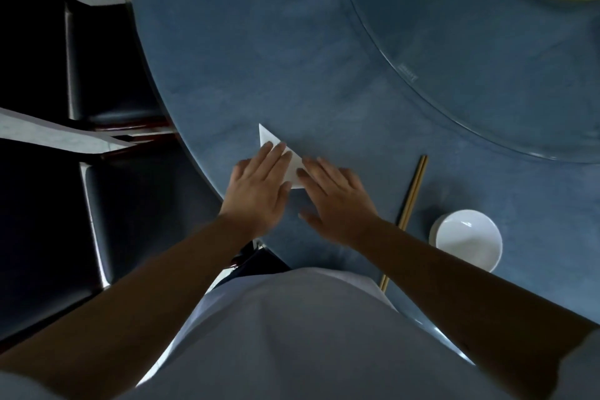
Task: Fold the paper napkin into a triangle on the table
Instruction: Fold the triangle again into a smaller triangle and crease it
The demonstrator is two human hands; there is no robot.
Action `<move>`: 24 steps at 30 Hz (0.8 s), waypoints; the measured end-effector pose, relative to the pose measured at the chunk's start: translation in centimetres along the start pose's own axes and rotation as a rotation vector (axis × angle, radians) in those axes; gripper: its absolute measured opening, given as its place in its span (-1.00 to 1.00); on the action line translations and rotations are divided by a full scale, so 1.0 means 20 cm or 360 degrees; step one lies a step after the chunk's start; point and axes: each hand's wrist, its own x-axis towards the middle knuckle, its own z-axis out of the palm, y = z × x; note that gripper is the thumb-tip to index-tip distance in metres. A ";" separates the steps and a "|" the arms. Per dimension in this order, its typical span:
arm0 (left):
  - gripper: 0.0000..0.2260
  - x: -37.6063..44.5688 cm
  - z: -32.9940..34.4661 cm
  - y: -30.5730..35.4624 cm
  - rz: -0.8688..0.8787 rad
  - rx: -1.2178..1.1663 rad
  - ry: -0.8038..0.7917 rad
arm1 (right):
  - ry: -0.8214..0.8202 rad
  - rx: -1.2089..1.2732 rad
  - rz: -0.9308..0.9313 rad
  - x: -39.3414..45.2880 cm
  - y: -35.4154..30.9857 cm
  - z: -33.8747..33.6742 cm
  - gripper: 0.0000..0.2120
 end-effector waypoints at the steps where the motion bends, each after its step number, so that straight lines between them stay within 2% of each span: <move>1: -0.53 0.02 0.00 0.00 -0.0059 -0.0001 -0.0069 | -0.0056 -0.0037 -0.0013 0.00 -0.01 0.01 -0.30; 3: -0.49 0.05 0.02 -0.03 -0.0153 0.0100 -0.0237 | -0.0139 -0.0067 -0.0025 -0.01 -0.03 0.03 -0.26; 7: -0.40 0.07 0.06 -0.10 -0.0107 0.0410 -0.0487 | -0.0245 -0.0067 0.0015 -0.05 -0.02 0.06 -0.25; 20: -0.23 0.10 0.05 -0.23 0.0004 0.0572 -0.0517 | -0.0358 -0.0137 0.0111 -0.21 0.09 0.10 -0.27; 24: -0.23 0.10 0.02 -0.28 0.0059 0.0649 -0.0523 | -0.0365 -0.0140 0.0117 -0.22 0.09 0.09 -0.30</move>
